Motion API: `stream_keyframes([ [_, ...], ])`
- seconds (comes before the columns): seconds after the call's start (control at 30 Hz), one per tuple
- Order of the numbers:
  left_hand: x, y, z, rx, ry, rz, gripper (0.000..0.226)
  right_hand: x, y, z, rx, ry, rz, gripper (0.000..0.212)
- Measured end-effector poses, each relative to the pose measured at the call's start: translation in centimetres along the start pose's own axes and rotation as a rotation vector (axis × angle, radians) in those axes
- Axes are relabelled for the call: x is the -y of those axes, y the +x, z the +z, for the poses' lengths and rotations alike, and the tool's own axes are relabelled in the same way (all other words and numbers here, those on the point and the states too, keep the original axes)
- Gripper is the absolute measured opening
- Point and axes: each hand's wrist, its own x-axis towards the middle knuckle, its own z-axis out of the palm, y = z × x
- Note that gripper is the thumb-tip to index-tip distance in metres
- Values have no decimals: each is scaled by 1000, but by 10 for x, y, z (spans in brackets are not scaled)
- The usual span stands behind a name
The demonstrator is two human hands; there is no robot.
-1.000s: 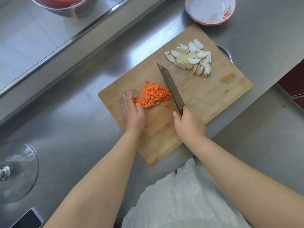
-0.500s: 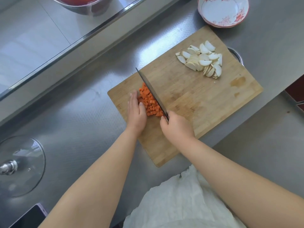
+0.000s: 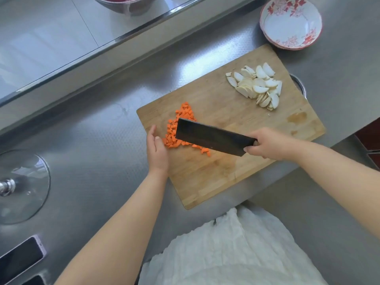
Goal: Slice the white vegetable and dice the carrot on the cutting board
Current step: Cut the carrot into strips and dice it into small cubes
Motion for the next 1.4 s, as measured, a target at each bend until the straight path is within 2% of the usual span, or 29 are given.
stream_keyframes([
  [0.2,-5,13,-10,-18,-125,-78,41,3,23,-11,166,-425,-141,10],
  [0.27,-8,14,-10,-7,-129,-86,40,7,36,-16,183,-495,-182,14],
  [0.3,-9,14,-10,-5,-130,-88,39,10,42,-19,182,-511,-201,17],
  [0.37,-10,15,-9,-11,-133,-93,36,15,55,-26,175,-498,-225,6],
  [0.47,-11,17,-7,-35,-142,-103,38,24,74,-39,153,-438,-224,20],
  [0.63,-12,17,-5,-52,-159,-123,40,36,82,-51,118,-488,-320,24],
  [0.73,-12,19,-5,-49,-154,-133,37,27,62,-47,42,-675,-423,28],
  [0.8,-10,20,-4,-41,-133,-135,36,8,44,-40,-65,-786,-550,39],
  [0.87,-9,18,-4,-24,-84,-134,36,-12,32,-32,-88,-817,-607,53],
  [1.0,-8,7,3,-9,121,-91,39,-54,28,-6,-94,-848,-631,61],
  [1.1,-7,-1,12,-26,267,-40,43,-82,34,15,-191,-825,-742,59],
  [1.2,-9,-7,20,-59,299,-32,46,-91,41,38,-341,-764,-871,51],
  [1.3,-10,-14,26,-110,328,-37,46,-91,46,58,-404,-756,-937,64],
  [1.4,-9,-24,30,-143,359,-27,44,-90,49,63,-438,-748,-947,69],
])
